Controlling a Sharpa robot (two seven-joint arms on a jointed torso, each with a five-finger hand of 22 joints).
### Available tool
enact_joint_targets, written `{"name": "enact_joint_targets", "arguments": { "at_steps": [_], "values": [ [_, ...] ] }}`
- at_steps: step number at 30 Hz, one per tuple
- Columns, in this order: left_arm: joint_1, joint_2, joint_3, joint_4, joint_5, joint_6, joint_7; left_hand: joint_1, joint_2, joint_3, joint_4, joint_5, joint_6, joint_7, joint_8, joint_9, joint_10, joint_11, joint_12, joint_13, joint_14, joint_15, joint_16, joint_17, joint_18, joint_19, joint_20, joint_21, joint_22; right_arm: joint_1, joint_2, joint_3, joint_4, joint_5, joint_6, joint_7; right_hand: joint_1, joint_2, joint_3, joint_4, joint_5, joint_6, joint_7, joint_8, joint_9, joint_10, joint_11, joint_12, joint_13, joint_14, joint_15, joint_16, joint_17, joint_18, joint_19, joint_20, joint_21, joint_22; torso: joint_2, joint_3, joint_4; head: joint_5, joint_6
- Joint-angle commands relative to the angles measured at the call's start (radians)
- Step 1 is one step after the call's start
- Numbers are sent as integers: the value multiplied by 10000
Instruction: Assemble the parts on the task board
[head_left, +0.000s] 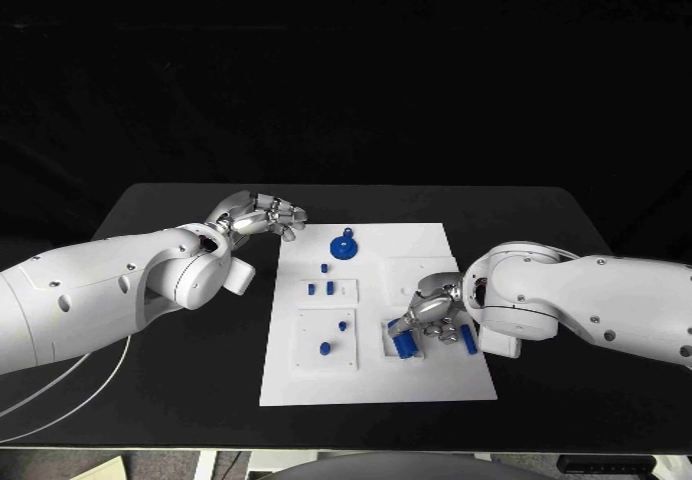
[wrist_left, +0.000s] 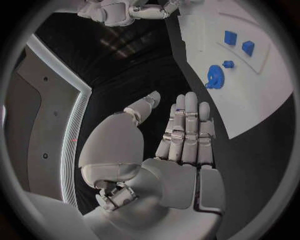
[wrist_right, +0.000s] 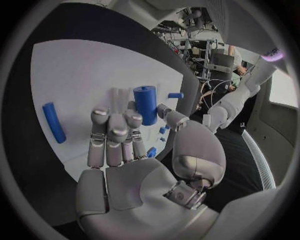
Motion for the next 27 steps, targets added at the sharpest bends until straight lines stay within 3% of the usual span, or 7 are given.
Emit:
{"name": "enact_joint_targets", "arguments": {
  "at_steps": [1, 14, 27],
  "values": [
    [9, 5, 8, 28, 59, 136, 46, -44, 43, -7, 80, 32, -74, -1, 58, -9, -67, -20, -46, 14, 74, -2, -52, 15, -145, 21, -96, -55, 14, -17, 15, -4, -3, -210, 103, 9, -8, -62, -34, 35, -15, 84, 196, -63, 0, -46, -5, -34, 11, 4, -64, -60, 10, 381, 51, 10, 36, 125, 1, -2, 3, 5, -9],
    [9, 17, 8, 11, 59, 142, 41, -50, 51, -9, 90, 32, -76, -1, 59, -11, -66, -21, -45, 15, 73, -1, -57, 21, -146, 20, -94, -60, 17, -22, 33, -4, -26, -261, 134, 13, -468, 74, -721, 347, -12, 41, 187, -82, 86, -78, -15, -57, 40, -23, -75, -93, 49, 381, -8, -27, 16, 121, -3, -4, -2, 26, -55],
    [9, 15, 8, 13, 59, 134, 28, -47, 64, -7, 97, 35, -77, -1, 61, -13, -66, -22, -45, 16, 72, -1, -62, 28, -145, 20, -95, -64, 21, -30, 62, -4, -43, -266, 165, 20, -456, 15, -855, 351, -11, 22, 184, -95, 109, -97, -18, -67, 51, -35, -79, -106, 61, 381, -38, -51, 12, 126, 2, 3, -2, 46, -76]
  ]
}}
